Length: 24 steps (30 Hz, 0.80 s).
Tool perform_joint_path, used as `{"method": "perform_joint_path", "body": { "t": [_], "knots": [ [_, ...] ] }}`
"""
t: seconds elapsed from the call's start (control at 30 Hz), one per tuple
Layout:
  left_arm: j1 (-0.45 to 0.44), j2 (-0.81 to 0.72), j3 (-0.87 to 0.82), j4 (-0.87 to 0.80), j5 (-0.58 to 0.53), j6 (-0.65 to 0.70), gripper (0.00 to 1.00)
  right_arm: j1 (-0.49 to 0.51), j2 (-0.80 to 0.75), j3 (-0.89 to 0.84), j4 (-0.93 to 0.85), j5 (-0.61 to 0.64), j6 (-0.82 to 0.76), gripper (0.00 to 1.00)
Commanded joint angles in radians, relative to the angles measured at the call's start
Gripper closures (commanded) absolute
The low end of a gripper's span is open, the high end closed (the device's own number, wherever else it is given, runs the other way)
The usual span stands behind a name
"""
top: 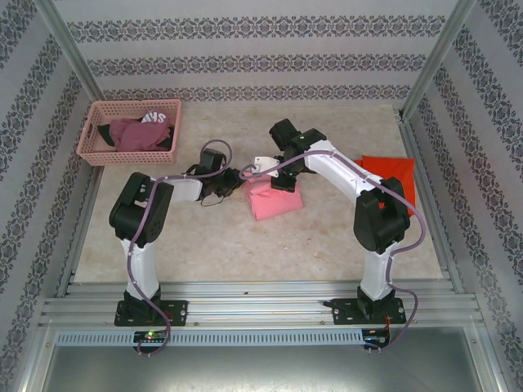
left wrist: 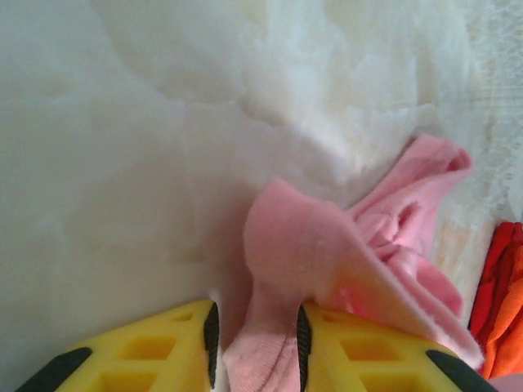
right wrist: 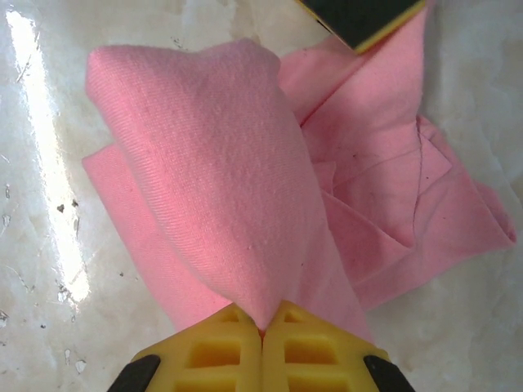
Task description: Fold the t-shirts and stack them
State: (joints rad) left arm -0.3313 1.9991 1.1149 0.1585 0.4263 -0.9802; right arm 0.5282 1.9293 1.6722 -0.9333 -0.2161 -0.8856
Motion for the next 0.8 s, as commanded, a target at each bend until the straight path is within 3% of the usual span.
{"method": "perform_joint_path", "body": {
  "t": [0.0, 0.17, 0.3, 0.57, 0.77],
  "knots": [
    [-0.006, 0.054, 0.051, 0.035, 0.04, -0.015, 0.7, 0.009, -0.027, -0.021, -0.001, -0.041, 0.018, 1.0],
    [-0.01, 0.074, 0.087, 0.027, 0.075, -0.002, 0.81, 0.009, -0.049, -0.044, 0.007, -0.051, 0.029, 1.0],
    [-0.015, 0.097, 0.1, 0.02, 0.124, 0.025, 1.0, 0.012, -0.084, -0.069, 0.003, -0.053, 0.041, 1.0],
    [-0.056, 0.116, 0.139, -0.117, 0.257, 0.155, 1.0, 0.051, -0.196, -0.083, -0.119, -0.062, 0.046, 1.0],
    [-0.047, 0.095, 0.052, -0.108, 0.232, 0.173, 1.0, 0.043, -0.202, -0.048, -0.15, -0.011, 0.027, 1.0]
  ]
}}
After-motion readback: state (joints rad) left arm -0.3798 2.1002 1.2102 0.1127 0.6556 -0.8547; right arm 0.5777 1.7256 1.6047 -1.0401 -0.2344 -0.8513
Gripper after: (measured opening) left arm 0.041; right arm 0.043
